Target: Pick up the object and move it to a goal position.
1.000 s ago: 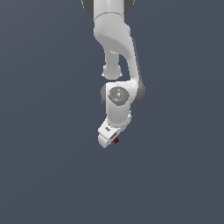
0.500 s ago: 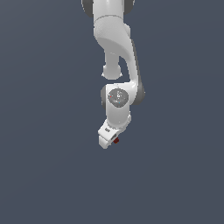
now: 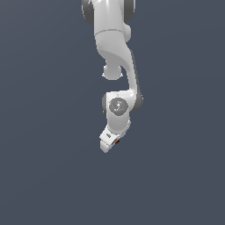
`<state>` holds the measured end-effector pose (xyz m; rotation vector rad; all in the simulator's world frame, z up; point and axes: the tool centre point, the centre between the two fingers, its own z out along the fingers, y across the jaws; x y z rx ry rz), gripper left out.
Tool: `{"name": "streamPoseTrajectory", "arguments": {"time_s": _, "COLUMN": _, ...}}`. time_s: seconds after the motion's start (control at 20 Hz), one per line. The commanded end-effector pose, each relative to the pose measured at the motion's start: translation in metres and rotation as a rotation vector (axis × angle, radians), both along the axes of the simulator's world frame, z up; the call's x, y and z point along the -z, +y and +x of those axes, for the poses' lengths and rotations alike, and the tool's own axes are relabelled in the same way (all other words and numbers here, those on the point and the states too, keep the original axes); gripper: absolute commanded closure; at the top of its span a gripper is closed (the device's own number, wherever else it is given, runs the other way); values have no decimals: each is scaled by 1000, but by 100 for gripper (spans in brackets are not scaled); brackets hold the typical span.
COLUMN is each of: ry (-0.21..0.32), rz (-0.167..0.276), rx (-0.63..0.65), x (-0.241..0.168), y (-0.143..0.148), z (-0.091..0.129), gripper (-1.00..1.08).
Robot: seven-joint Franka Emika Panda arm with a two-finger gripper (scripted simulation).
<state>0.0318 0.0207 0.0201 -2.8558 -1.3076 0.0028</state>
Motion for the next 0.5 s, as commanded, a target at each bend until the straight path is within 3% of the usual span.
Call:
{"name": "streamPoseTrajectory", "arguments": {"time_s": 0.0, "ry": -2, "rz": 0, "rx": 0, "x": 3, "y": 0, "z": 1, "gripper": -92}}
{"name": "streamPoseTrajectory", "arguments": {"time_s": 0.05, "ry": -2, "rz": 0, "rx": 0, "x": 3, "y": 0, "z": 1, "gripper": -92}}
{"name": "streamPoseTrajectory", "arguments": {"time_s": 0.1, "ry": -2, "rz": 0, "rx": 0, "x": 3, "y": 0, "z": 1, "gripper": 108}}
{"name": "streamPoseTrajectory", "arguments": {"time_s": 0.45, "ry": -2, "rz": 0, "rx": 0, "x": 3, "y": 0, "z": 1, "gripper": 108}}
